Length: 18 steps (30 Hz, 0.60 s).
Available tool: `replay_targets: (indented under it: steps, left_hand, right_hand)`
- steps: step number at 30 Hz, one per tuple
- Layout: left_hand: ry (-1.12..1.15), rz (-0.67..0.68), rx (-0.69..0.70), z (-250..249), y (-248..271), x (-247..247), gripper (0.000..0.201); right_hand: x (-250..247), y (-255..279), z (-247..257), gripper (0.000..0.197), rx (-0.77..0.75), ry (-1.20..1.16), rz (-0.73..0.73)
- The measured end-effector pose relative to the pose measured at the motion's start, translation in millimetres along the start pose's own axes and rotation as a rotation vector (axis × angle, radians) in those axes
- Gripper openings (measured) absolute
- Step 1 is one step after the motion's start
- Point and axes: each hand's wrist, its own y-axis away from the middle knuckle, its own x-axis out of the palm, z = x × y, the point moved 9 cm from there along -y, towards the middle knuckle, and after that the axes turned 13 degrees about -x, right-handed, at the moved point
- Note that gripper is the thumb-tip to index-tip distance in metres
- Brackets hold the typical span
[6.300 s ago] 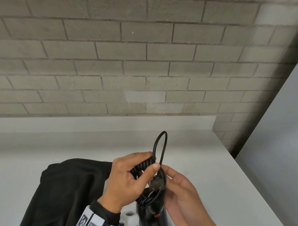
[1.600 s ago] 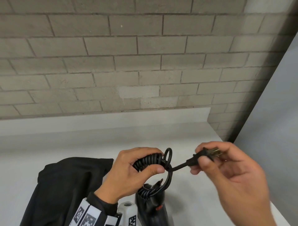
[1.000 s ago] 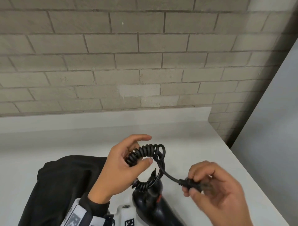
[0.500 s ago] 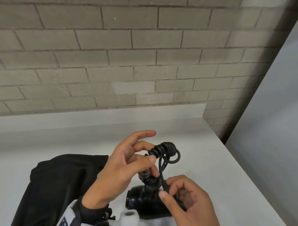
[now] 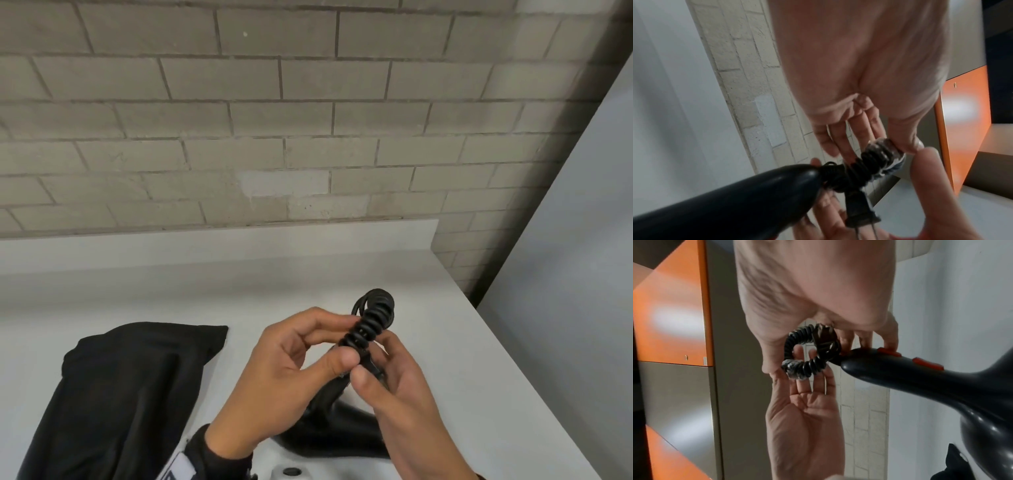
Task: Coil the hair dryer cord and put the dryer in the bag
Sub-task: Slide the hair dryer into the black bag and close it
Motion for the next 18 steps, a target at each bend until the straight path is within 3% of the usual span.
replay_targets:
  steps: [2, 5, 8, 11, 13, 16, 18]
  left_hand:
    - [-0.054, -0.111, 0.054, 0.2, 3.9, -8.9, 0.032]
    - [-0.140, -0.159, 0.060, 11.1, 9.9, -18.6, 0.044]
    - [-0.168, -0.122, -0.069, 47.4, 14.1, -28.2, 0.076]
    - [-0.375, -0.038, -0.272, 95.2, 16.0, -26.2, 0.086]
    - [-0.514, 0.010, -0.330, 114.5, 16.9, -18.7, 0.072]
    - [-0.598, -0.006, -0.305, 121.4, 16.1, -10.1, 0.031]
    - [-0.679, -0.040, -0.273, 121.2, 15.8, -10.2, 0.030]
  right_hand:
    - [0.6, -3.0, -2.7, 0.093, 0.003, -0.016, -0.018]
    - [4.8, -6.1, -3.6, 0.083, -0.031, -0.020, -0.027]
    - [3.1, -7.3, -4.5, 0.068, -0.060, -0.003, -0.050]
    - [1.7, -8.5, -5.5, 0.072, -0.085, -0.043, -0.050]
    - [2.6, -9.3, -6.2, 0.075, -0.087, -0.070, -0.036]
    - [1.0, -9.2, -5.3, 0.072, -0.085, -0.058, -0.043]
    - [-4.0, -8.3, -4.0, 0.072, -0.102, -0.059, -0.041]
